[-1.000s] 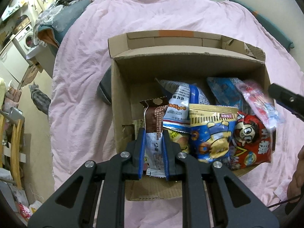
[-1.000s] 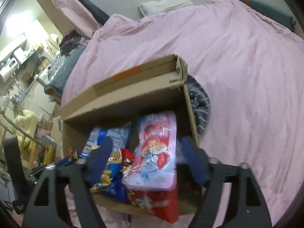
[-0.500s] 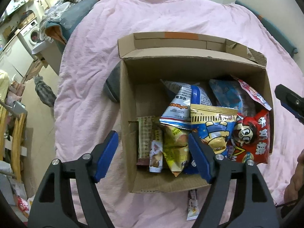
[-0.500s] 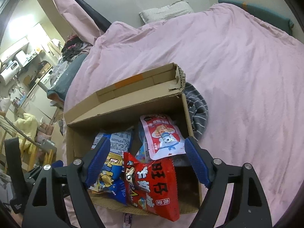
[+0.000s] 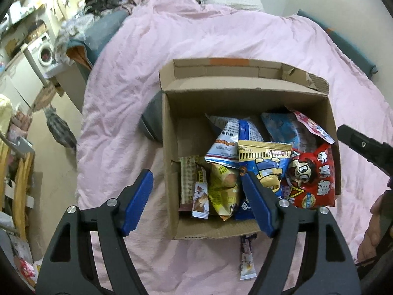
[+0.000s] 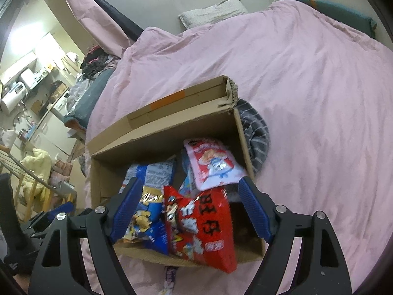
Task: Organize snacks
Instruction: 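Withdraw both open tools from the box toward the bars on the bedspread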
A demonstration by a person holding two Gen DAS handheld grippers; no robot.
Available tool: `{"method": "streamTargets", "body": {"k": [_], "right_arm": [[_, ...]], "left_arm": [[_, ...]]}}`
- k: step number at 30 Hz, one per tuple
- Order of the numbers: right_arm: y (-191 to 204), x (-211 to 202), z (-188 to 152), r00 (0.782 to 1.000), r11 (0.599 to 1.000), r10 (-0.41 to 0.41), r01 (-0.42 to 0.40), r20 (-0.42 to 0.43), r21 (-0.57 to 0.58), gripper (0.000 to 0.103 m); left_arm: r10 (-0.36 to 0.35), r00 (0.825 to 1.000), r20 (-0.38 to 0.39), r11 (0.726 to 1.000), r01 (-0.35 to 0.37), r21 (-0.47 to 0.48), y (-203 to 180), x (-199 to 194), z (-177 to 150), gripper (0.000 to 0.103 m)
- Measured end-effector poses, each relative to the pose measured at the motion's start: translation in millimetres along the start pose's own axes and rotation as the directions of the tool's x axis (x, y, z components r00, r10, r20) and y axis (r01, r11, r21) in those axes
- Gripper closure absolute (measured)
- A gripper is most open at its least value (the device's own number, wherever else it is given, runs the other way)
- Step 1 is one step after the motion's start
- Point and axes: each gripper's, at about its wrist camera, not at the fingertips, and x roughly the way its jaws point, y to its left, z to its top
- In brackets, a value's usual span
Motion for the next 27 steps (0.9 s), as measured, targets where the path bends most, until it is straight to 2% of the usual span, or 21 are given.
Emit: {"method": "streamTargets", "body": {"k": [6, 10, 15, 16, 18, 23, 25, 26, 27], "right_arm": [[10.6, -11.9, -16.7, 1.000, 1.000, 0.003, -0.003, -0.003, -0.018, 0.020], [15.4, -20.4, -29.2, 1.000, 0.998, -0.027, 0.027, 0.001, -0.048, 0.020], [12.4, -30.0, -45.7, 1.000, 1.000, -0.008, 0.008, -0.009, -0.008, 0.020], [10.3, -31.5, -49.8, 1.000, 1.000, 0.007, -0.006, -0.019, 0.016, 0.020], [7.4, -35.3, -57.4, 0.999, 0.998, 0.034, -0.032, -0.037, 0.048, 0.020], [2.6, -44.4, -82.2, 0.998, 0.995, 0.038, -0.033, -0.055, 0.093, 0.020], [-1.2, -41.7, -90.8, 0.997, 0.994, 0.024, -0.016, -0.078, 0.112, 0.015], [-3.1, -39.6, -95.2, 0.995, 0.993, 0.026, -0.014, -0.092, 0.121, 0.007], [-4.1, -37.9, -98.9, 0.994, 0.992, 0.032, -0.019, -0.104, 0.124, 0.005]], "left_arm": [[-0.009, 0.998, 0.057, 1.000, 0.010, -0.008, 4.7, -23.5, -8.3, 0.030], [-0.024, 0.998, 0.058, 0.999, 0.026, -0.028, 13.4, -35.5, -17.3, 0.030], [-0.038, 0.997, 0.062, 0.997, 0.041, -0.060, 25.8, -48.7, -28.4, 0.030], [-0.037, 0.997, 0.062, 0.997, 0.041, -0.064, 27.7, -49.7, -30.3, 0.028], [-0.033, 0.997, 0.064, 0.996, 0.038, -0.076, 32.6, -52.5, -36.1, 0.015], [-0.039, 0.997, 0.067, 0.996, 0.044, -0.081, 41.5, -54.8, -57.7, 0.011], [-0.044, 0.997, 0.058, 0.995, 0.049, -0.082, 44.0, -52.7, -66.4, 0.011], [-0.049, 0.997, 0.053, 0.995, 0.053, -0.086, 45.5, -51.0, -72.3, 0.011], [-0.056, 0.997, 0.049, 0.994, 0.060, -0.089, 46.5, -49.1, -76.7, 0.010]]}}
